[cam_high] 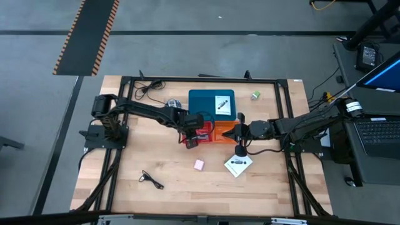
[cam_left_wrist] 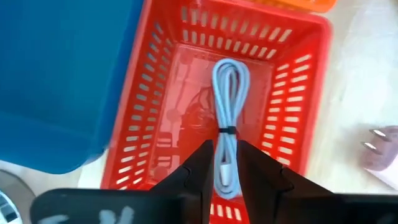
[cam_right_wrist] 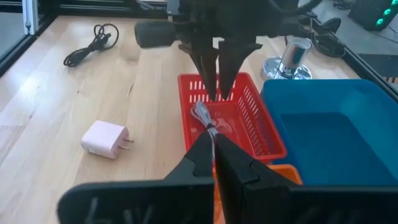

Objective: Pick and place items into bin
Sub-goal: Put the red charger cable into the red bin

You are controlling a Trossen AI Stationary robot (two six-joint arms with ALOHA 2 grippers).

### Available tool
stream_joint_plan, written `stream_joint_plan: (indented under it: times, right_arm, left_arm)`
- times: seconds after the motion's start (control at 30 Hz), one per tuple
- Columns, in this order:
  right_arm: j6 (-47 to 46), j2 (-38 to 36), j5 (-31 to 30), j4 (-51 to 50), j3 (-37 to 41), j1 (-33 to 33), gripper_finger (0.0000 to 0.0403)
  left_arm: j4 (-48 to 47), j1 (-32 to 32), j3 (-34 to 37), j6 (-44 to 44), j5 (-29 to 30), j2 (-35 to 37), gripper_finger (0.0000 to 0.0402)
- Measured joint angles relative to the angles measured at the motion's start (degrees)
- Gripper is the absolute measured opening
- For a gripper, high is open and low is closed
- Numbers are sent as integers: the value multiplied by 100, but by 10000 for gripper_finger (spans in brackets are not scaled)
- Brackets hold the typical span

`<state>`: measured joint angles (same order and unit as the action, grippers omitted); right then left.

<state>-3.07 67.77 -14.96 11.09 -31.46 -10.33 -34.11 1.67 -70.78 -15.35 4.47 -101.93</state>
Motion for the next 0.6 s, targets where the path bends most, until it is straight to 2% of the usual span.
stream_joint_plan:
  times: [0.27,0.5,0.6]
  right_arm:
    - [4,1,0,3,0,2,0]
    - [21,1,1,60,0,1,0]
    - [31,1,2,68,0,2,0]
  left_arm:
    - [-70,-7,9,485,-330,173,44]
    - [-4,-155,4,1079,-406,735,7]
    - [7,-276,4,1342,-398,964,2]
